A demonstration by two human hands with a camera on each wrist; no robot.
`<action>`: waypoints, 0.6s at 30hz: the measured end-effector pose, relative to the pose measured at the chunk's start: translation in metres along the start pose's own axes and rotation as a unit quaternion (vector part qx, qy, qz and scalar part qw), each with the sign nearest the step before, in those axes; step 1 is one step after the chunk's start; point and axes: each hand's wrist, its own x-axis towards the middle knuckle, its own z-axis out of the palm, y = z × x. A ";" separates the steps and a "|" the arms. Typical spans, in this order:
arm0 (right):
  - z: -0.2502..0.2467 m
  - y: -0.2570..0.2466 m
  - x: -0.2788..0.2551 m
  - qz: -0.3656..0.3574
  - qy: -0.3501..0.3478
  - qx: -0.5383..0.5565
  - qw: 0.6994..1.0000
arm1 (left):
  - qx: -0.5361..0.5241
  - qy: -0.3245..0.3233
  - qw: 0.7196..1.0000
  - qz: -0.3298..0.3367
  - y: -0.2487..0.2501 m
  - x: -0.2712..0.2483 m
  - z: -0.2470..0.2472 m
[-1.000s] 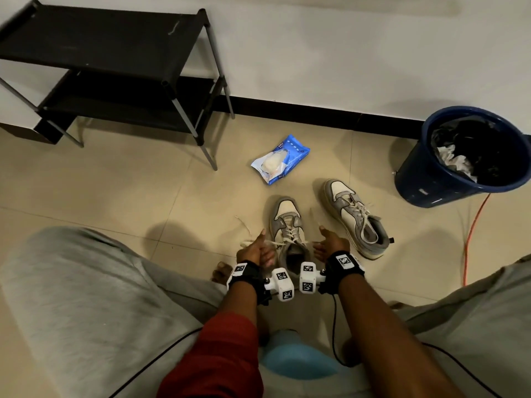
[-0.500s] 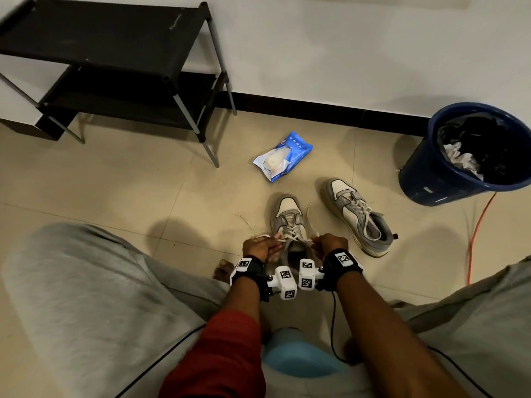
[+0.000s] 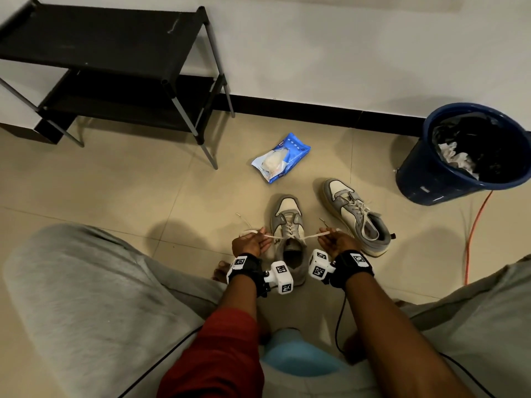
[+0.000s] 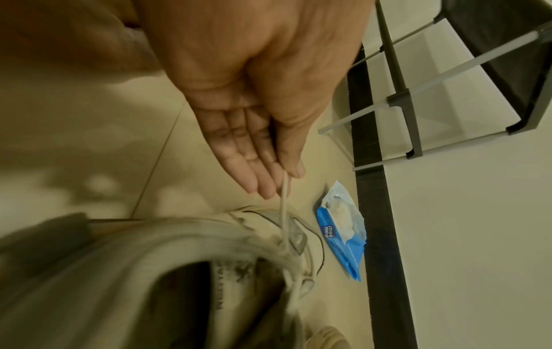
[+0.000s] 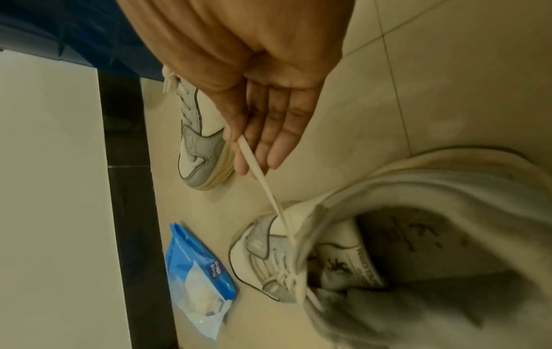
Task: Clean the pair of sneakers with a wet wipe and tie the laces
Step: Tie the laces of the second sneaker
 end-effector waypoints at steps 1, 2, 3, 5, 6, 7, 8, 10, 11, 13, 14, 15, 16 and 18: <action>-0.002 0.001 0.002 -0.001 -0.003 0.011 1.000 | 0.007 0.005 1.000 0.001 0.001 0.000 0.000; -0.004 0.003 0.003 -0.004 -0.002 0.021 1.000 | 0.010 0.005 1.000 -0.001 0.001 -0.001 0.000; -0.006 0.005 0.004 -0.010 0.001 0.032 0.999 | 0.014 -0.001 1.000 -0.002 0.002 -0.001 0.000; -0.006 0.009 0.005 -0.034 -0.005 0.058 0.998 | 0.020 -0.021 1.000 0.003 0.008 -0.003 0.002; -0.004 0.010 0.006 -0.048 -0.016 0.064 0.997 | 0.017 -0.035 0.999 0.016 0.013 -0.005 0.005; -0.001 0.008 0.005 -0.061 -0.034 0.063 0.996 | 0.017 -0.049 0.998 0.039 0.020 -0.006 0.010; 0.003 0.005 0.003 -0.074 -0.059 0.060 0.994 | 0.019 -0.066 0.996 0.064 0.027 -0.008 0.016; 0.015 -0.007 -0.004 -0.111 -0.121 0.039 0.986 | 0.084 -0.107 0.983 0.122 0.044 -0.016 0.033; 0.023 -0.013 -0.009 -0.135 -0.152 0.011 0.979 | 0.156 -0.132 0.965 0.166 0.051 -0.017 0.041; 0.041 -0.025 -0.025 -0.185 -0.197 -0.067 0.961 | 0.389 -0.191 0.865 0.254 0.061 -0.021 0.056; 0.050 -0.029 -0.029 -0.203 -0.212 -0.107 0.950 | 0.523 -0.213 0.777 0.280 0.064 -0.026 0.063; 0.057 -0.031 -0.032 -0.214 -0.226 -0.150 0.938 | 0.632 -0.219 0.683 0.295 0.067 -0.030 0.067; 0.064 -0.032 -0.035 -0.215 -0.242 -0.198 0.925 | 0.692 -0.222 0.618 0.298 0.068 -0.035 0.069; 0.069 -0.029 -0.037 -0.188 -0.258 -0.293 0.901 | 0.730 -0.228 0.570 0.302 0.070 -0.041 0.068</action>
